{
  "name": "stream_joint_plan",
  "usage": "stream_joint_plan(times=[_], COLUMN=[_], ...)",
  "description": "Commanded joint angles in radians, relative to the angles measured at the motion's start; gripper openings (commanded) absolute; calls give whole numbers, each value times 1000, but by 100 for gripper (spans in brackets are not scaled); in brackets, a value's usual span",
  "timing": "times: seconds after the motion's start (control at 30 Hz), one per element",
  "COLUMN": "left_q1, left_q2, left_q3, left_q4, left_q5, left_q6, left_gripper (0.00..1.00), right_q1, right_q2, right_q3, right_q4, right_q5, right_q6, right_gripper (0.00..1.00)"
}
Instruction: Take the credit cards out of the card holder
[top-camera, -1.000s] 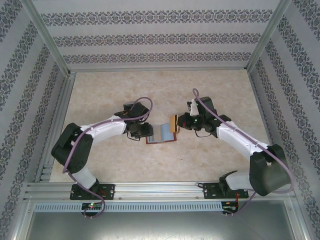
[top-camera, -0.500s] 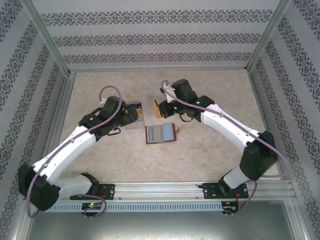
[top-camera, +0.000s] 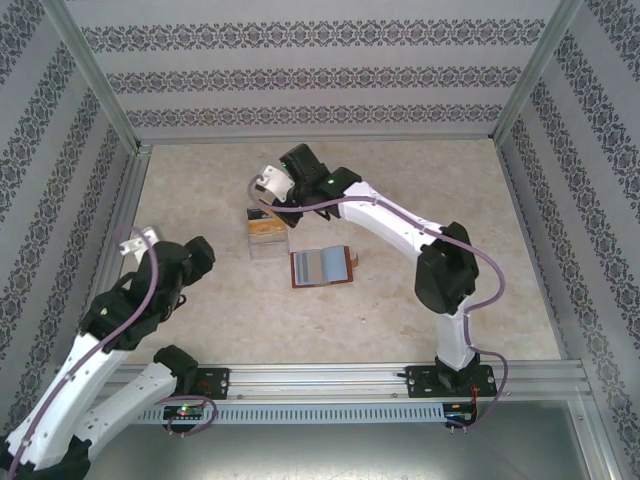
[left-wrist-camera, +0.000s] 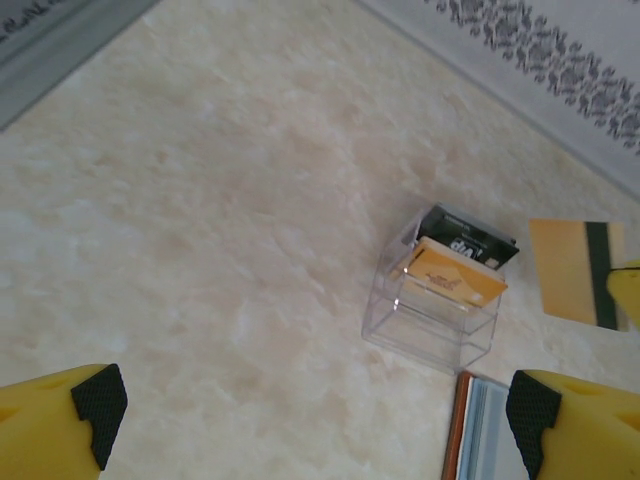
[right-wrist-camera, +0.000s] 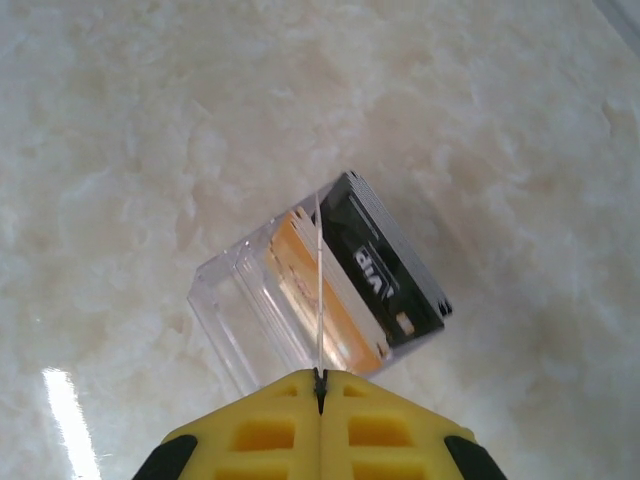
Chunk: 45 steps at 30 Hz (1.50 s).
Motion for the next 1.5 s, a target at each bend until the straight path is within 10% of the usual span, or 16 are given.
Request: stream_joint_plan(times=[0.0, 0.67, 1.47], left_q1=[12, 12, 12], left_q2=[-63, -92, -89], left_q3=[-20, -38, -39], left_q4=[-112, -180, -169], left_q5=[-75, -58, -47], left_q6=[-29, -79, -65], left_gripper=[100, 100, 100], right_q1=[31, 94, 103], right_q2=[49, 138, 261], right_q3=[75, 83, 115], right_q4=[-92, -39, -14], right_q5=[66, 225, 239], right_q6=[-211, -510, -512], right_gripper=[0, 0, 0])
